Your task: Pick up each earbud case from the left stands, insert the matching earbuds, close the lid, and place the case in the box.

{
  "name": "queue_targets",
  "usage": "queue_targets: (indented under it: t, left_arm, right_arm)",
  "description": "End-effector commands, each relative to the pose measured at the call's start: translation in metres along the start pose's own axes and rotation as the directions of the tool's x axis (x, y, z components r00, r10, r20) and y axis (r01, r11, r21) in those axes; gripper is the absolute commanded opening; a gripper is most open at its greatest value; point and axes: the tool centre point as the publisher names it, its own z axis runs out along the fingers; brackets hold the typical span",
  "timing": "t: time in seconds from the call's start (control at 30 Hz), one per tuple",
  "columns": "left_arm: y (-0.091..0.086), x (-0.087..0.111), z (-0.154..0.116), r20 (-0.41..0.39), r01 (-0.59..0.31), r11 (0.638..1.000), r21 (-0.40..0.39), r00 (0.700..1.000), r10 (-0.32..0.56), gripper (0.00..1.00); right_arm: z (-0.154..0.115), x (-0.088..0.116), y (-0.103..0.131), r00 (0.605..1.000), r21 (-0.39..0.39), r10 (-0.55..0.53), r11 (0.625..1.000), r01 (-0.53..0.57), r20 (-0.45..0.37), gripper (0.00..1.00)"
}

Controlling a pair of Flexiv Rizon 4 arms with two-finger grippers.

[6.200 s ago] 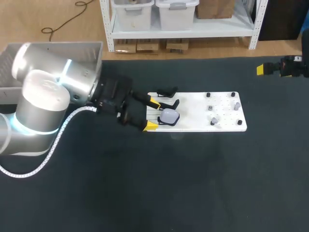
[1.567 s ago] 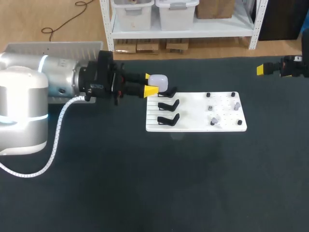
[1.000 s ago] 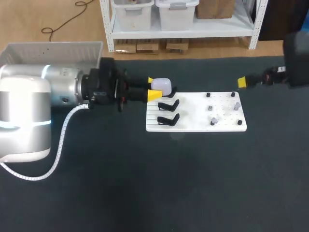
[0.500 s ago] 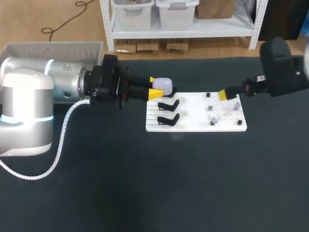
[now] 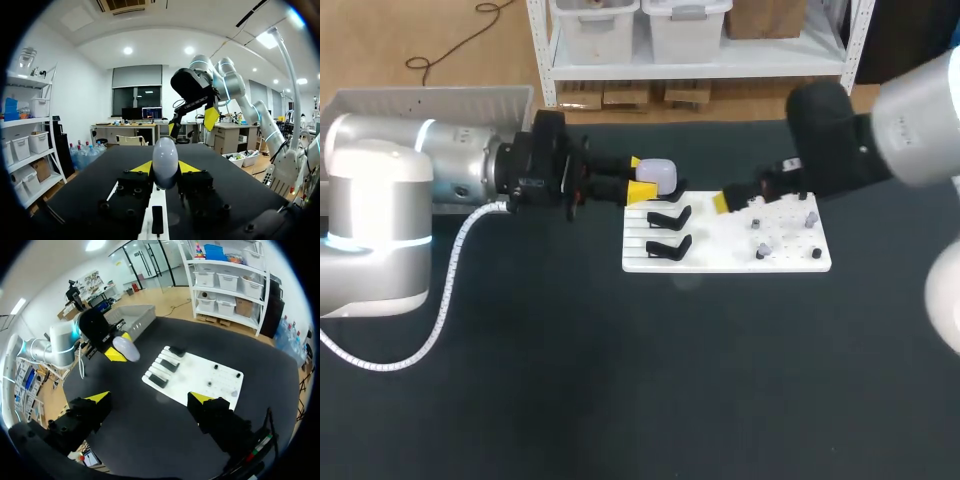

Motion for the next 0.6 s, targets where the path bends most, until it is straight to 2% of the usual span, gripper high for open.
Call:
queue_targets:
  t: [0.03,0.2,0.6]
  left_arm:
    - [0.001,0.000,0.000,-0.001,0.000,1.000,0.003,1.000,0.000,0.00]
    - [0.001,0.000,0.000,-0.001,0.000,1.000,0.003,1.000,0.000,0.00]
    - [0.001,0.000,0.000,-0.001,0.000,1.000,0.003,1.000,0.000,0.00]
  right_arm:
    - [0.017,-0.016,0.005,1.000,0.011,-0.019,1.000,0.019,-0.019,1.00]
    - [0.029,-0.028,0.013,0.998,0.009,-0.050,0.999,0.051,-0.039,1.00]
    - [0.043,-0.041,0.024,0.994,-0.012,-0.077,0.997,0.076,-0.076,1.00]
